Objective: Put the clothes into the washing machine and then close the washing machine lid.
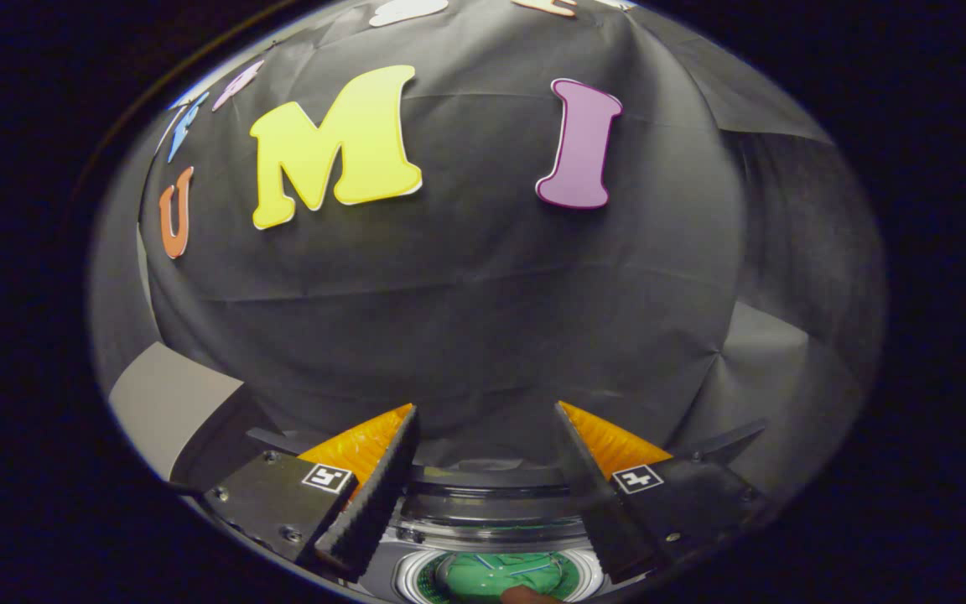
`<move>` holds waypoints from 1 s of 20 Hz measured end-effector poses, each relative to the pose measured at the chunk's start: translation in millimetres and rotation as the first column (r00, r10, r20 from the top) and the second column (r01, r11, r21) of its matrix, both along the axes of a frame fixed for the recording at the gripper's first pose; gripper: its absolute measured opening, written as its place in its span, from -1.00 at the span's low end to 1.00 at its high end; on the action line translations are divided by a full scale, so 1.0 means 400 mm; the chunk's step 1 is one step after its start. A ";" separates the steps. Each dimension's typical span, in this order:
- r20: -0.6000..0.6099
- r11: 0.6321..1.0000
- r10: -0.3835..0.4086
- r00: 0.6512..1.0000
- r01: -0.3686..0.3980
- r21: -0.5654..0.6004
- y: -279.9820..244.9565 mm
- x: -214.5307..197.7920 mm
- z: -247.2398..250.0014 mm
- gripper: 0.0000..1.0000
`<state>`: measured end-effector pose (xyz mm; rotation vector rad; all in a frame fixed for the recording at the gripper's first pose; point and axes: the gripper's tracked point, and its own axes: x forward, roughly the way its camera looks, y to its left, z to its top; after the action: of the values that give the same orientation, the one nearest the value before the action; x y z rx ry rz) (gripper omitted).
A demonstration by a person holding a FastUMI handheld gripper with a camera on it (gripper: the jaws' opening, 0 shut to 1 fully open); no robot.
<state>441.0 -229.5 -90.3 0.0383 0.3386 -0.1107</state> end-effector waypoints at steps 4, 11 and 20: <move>-0.004 1.000 -0.028 1.000 0.028 -0.013 -0.001 -0.018 -0.005 0.97; 0.057 0.997 -0.076 0.995 0.078 -0.027 0.003 -0.085 -0.008 0.96; 0.069 0.994 -0.101 0.992 0.104 -0.037 0.020 -0.192 -0.033 0.96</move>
<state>364.1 -221.6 -103.7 0.0189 0.2669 -0.2175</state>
